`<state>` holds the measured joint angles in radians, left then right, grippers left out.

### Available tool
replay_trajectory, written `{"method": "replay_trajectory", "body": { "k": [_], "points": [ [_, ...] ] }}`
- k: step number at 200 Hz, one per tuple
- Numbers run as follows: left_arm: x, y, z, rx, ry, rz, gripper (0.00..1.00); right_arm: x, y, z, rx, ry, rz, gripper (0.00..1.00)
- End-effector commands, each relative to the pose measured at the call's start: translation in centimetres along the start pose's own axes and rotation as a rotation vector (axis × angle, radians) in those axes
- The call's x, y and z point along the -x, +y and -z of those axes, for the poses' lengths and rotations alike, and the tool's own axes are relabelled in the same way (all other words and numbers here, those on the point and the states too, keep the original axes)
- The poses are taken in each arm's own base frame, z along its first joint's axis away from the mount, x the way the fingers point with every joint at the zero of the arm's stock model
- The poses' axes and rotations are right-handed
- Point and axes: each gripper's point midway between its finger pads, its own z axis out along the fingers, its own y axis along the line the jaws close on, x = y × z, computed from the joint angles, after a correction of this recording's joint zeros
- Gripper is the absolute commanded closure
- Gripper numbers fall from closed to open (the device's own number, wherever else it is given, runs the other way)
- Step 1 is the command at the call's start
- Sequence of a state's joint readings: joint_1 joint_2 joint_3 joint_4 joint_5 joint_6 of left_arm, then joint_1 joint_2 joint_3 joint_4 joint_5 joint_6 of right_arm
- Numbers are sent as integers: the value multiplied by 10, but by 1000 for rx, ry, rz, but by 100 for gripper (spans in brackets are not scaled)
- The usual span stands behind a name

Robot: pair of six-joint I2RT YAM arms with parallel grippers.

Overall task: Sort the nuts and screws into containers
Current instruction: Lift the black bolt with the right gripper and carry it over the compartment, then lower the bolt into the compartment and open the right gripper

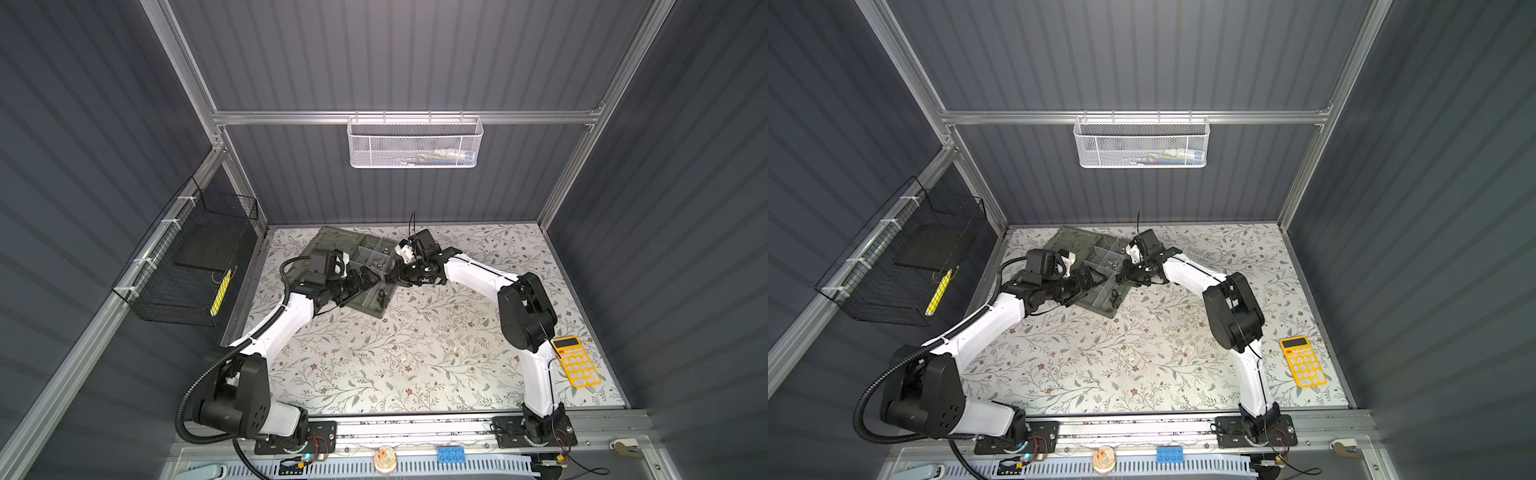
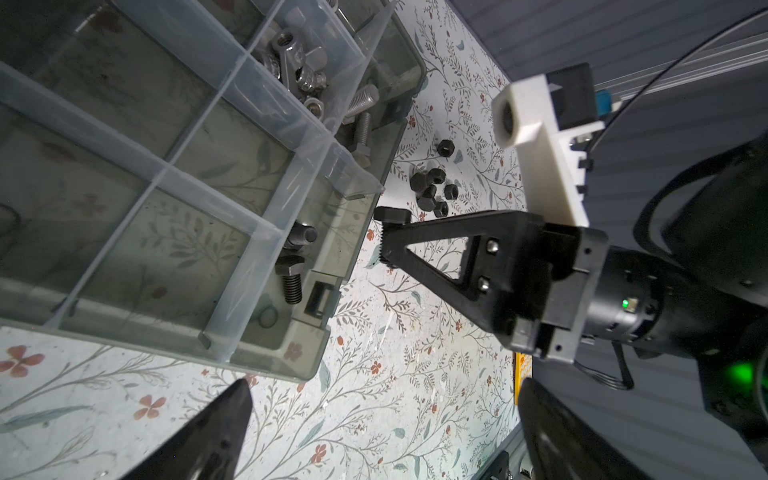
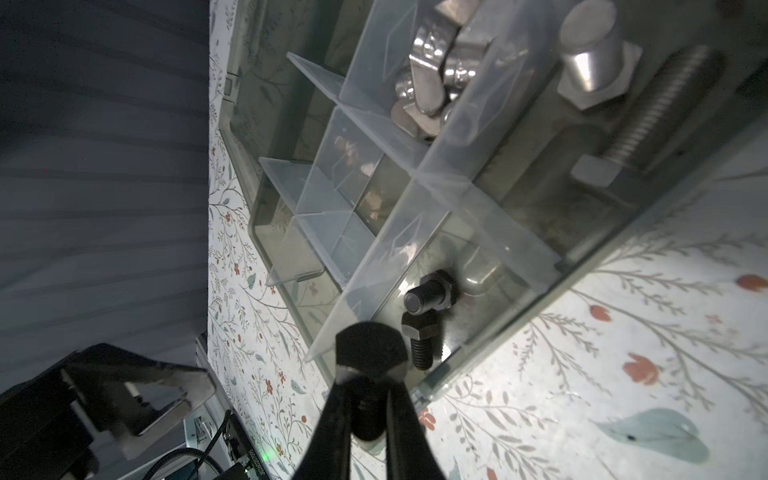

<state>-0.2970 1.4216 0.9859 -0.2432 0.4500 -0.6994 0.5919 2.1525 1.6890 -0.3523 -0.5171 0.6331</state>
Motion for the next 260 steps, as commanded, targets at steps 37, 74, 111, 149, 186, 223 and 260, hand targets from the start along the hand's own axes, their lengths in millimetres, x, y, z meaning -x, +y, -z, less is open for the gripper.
{"method": "replay_trajectory", "body": {
  "k": [37,74,111,149,186,223,260],
  "points": [
    [-7,3,7,-9,9,-6,0,0,-6,-18,-7,17,-22,92],
    [-9,4,7,-13,13,0,0,-2,-16,-29,-19,30,-43,88],
    [-11,6,7,-10,15,4,0,-3,-17,-30,-21,28,-42,82],
    [-14,8,8,-3,17,10,0,-1,-14,-28,-17,25,-38,75],
    [-15,9,10,2,16,12,0,1,-10,-23,-12,16,-31,72],
    [-8,-5,28,-6,-31,-16,0,3,-1,-13,-2,-1,-15,67],
    [-4,-9,34,8,-38,-32,0,10,10,4,5,-34,6,63]
  ]
}}
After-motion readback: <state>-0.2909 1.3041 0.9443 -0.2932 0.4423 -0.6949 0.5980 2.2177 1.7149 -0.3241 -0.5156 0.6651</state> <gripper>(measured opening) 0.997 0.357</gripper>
